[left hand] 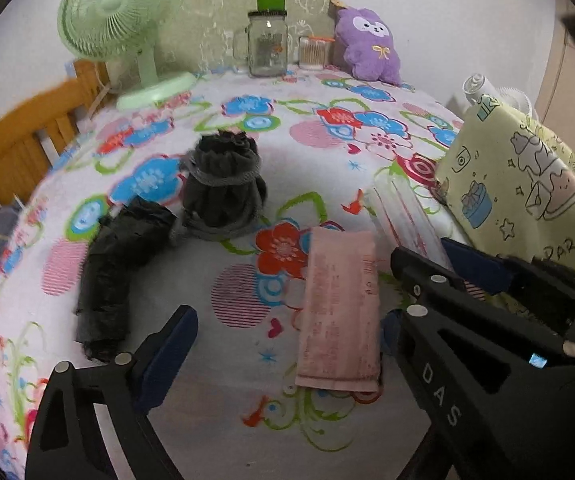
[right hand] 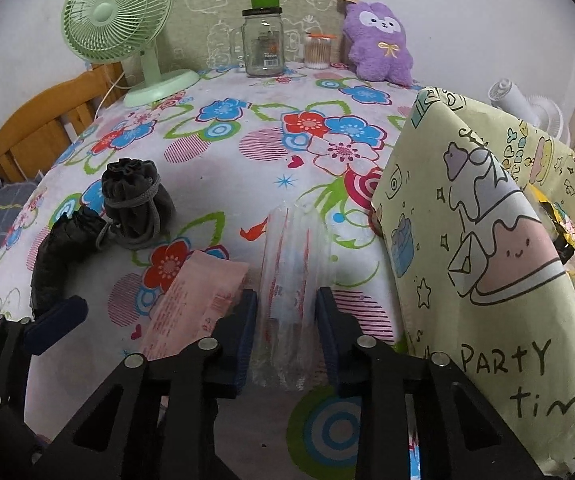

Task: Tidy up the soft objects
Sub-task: 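Grasp the clear straw bag with the right tool while the left tool grasps the pink packet, then lift the straw bag and pink packet and carry them over the box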

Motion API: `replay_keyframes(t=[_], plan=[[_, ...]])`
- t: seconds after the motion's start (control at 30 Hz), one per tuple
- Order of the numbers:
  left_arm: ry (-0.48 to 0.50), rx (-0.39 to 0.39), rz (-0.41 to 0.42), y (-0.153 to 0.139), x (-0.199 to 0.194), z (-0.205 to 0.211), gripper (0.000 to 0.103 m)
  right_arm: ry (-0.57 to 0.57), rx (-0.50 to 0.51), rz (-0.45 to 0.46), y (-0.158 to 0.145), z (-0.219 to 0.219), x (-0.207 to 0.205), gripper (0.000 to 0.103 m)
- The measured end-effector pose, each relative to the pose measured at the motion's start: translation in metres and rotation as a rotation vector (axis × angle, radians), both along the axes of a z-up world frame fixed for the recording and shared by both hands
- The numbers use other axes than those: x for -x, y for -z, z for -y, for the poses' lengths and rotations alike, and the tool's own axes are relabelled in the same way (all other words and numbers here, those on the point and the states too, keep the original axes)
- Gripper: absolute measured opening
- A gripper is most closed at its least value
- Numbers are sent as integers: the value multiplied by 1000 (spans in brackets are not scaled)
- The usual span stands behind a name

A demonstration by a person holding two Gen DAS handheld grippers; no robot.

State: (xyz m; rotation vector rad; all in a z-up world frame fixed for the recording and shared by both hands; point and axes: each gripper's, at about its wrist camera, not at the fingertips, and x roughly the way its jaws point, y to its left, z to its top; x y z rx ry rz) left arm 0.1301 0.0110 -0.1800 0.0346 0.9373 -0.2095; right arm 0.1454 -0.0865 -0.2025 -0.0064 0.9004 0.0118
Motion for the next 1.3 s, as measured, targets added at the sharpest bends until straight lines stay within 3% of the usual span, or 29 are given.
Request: replay_keyframes(t=[0.13, 0.33, 0.37, 0.6, 1.3], plan=[[-5, -18, 16, -1, 1, 3, 81, -1, -16, -4, 0, 4, 2, 29], [31, -21, 26, -4, 3, 4, 42, -8, -48, -13, -2, 6, 5, 29], [33, -20, 23, -4, 3, 4, 41, -10, -51, -15, -2, 6, 5, 29], [25, -3, 2, -7, 4, 1, 40, -31, -64, -19, -6, 1, 8, 28], [-27, -7, 123, -62, 25, -1, 39, -78, -84, 96, -61, -2, 27, 28]])
